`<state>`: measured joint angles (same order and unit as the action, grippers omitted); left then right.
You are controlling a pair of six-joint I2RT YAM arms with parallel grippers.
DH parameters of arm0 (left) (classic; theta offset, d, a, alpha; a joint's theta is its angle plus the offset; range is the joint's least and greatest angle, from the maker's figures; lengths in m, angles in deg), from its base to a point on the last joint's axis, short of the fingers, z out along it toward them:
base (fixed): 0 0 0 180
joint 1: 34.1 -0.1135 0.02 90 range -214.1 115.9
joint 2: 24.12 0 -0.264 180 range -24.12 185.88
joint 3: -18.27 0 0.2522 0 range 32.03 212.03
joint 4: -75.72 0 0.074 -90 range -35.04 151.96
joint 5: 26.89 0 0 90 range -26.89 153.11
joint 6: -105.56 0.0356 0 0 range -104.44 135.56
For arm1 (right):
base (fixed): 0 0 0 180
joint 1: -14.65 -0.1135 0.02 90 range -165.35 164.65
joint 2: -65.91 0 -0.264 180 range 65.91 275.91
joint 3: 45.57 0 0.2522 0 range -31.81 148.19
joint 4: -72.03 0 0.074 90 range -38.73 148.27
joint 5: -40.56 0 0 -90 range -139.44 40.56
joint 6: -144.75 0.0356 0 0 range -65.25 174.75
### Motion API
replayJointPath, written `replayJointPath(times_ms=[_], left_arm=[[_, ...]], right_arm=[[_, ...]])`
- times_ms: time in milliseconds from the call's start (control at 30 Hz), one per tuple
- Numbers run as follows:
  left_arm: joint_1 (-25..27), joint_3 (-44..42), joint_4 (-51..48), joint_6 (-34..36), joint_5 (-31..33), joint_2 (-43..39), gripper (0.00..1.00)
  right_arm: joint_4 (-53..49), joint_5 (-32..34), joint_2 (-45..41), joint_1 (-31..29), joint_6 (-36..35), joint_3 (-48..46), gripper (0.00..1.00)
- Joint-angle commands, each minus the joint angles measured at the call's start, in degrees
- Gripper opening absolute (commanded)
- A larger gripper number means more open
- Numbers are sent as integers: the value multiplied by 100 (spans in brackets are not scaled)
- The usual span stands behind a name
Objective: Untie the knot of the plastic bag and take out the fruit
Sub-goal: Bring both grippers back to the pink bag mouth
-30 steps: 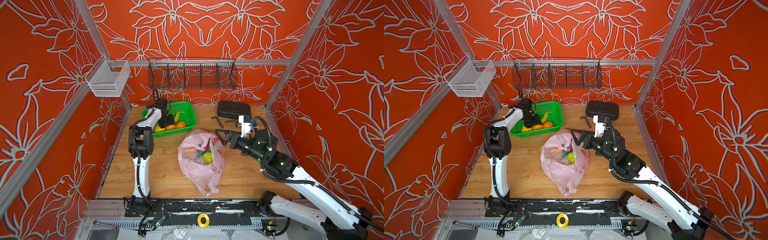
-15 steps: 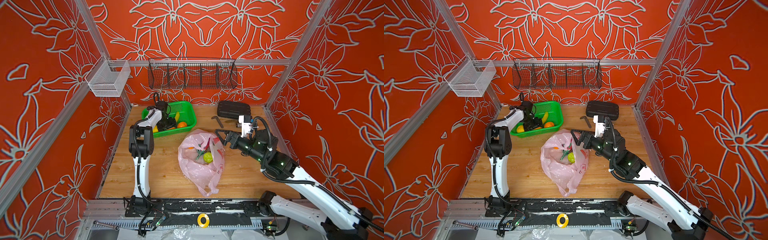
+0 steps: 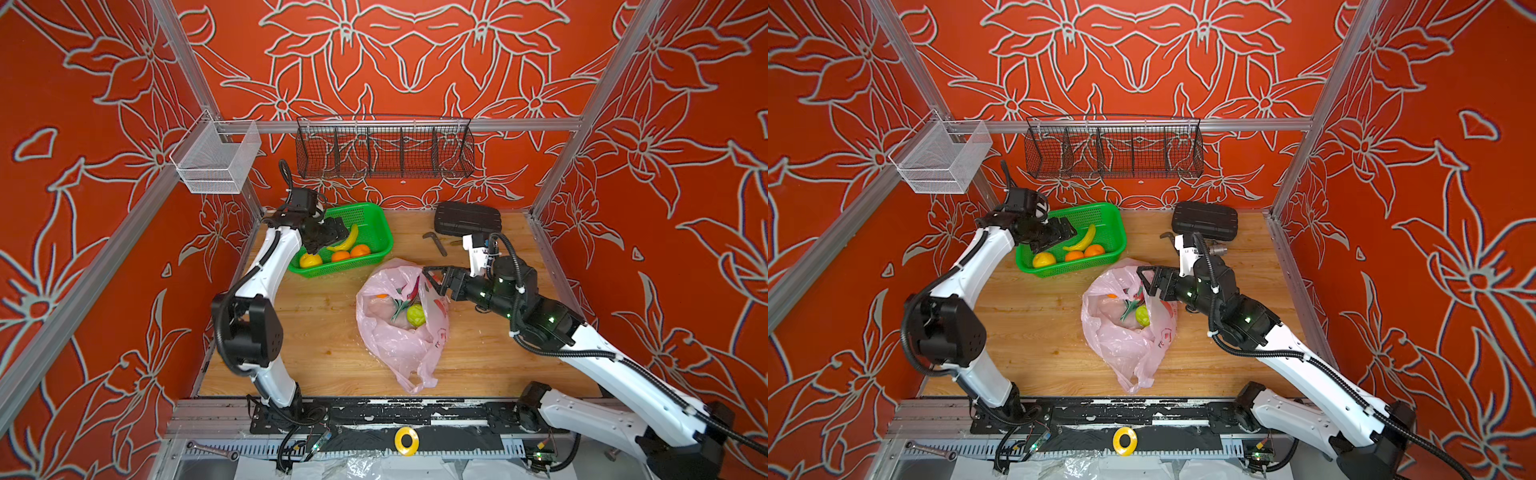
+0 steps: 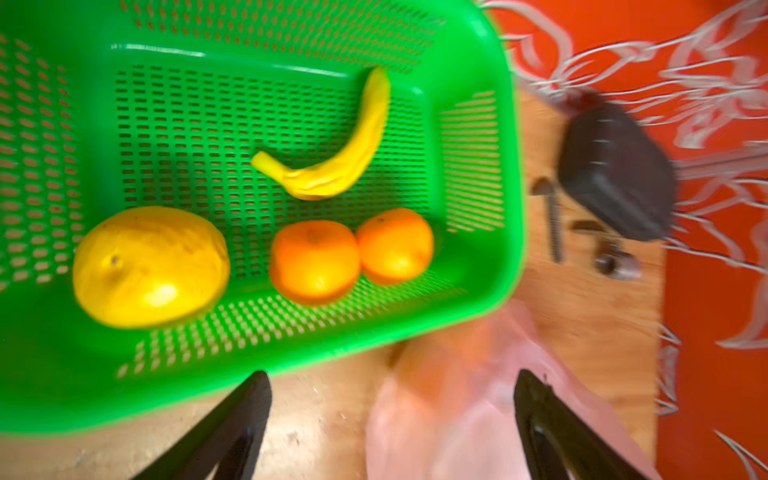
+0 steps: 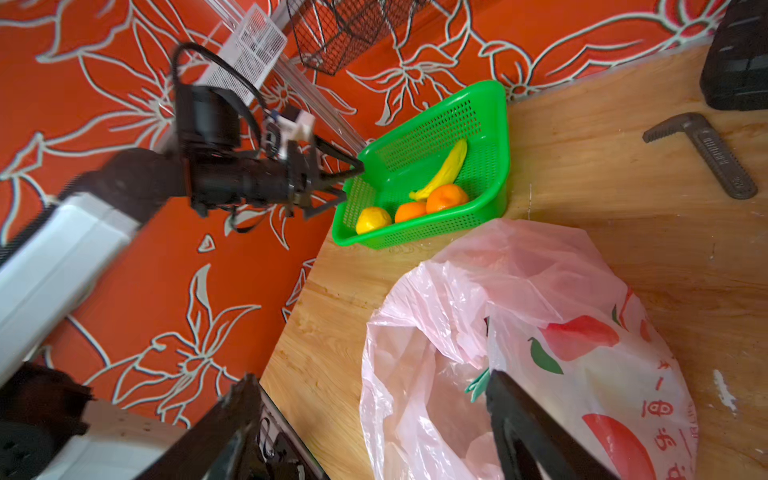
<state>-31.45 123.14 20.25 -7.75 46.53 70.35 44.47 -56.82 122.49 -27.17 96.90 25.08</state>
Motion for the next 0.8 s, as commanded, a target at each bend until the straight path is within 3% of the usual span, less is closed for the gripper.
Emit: replayJointPath(times_ms=[0, 200, 333, 567, 767], left_arm=[[219, -652, 335, -324, -448, -758, 90], [1110, -2122, 767, -670, 297, -2277, 90], [1798, -2905, 799, -815, 917, -2811, 89], [2506, -3740, 640, -978, 1067, -2698, 89], [2902, -3892, 832, -1020, 1049, -2166, 89]], right_arm=[[-347, -376, 266, -95, -257, 339, 81], [-1108, -179, 975, -614, -768, 769, 76], [-1355, -234, 1425, -924, -880, 814, 74], [-1828, -53, 2215, -1252, -985, 832, 71], [-2083, 874, 2665, -1303, -1017, 843, 74]])
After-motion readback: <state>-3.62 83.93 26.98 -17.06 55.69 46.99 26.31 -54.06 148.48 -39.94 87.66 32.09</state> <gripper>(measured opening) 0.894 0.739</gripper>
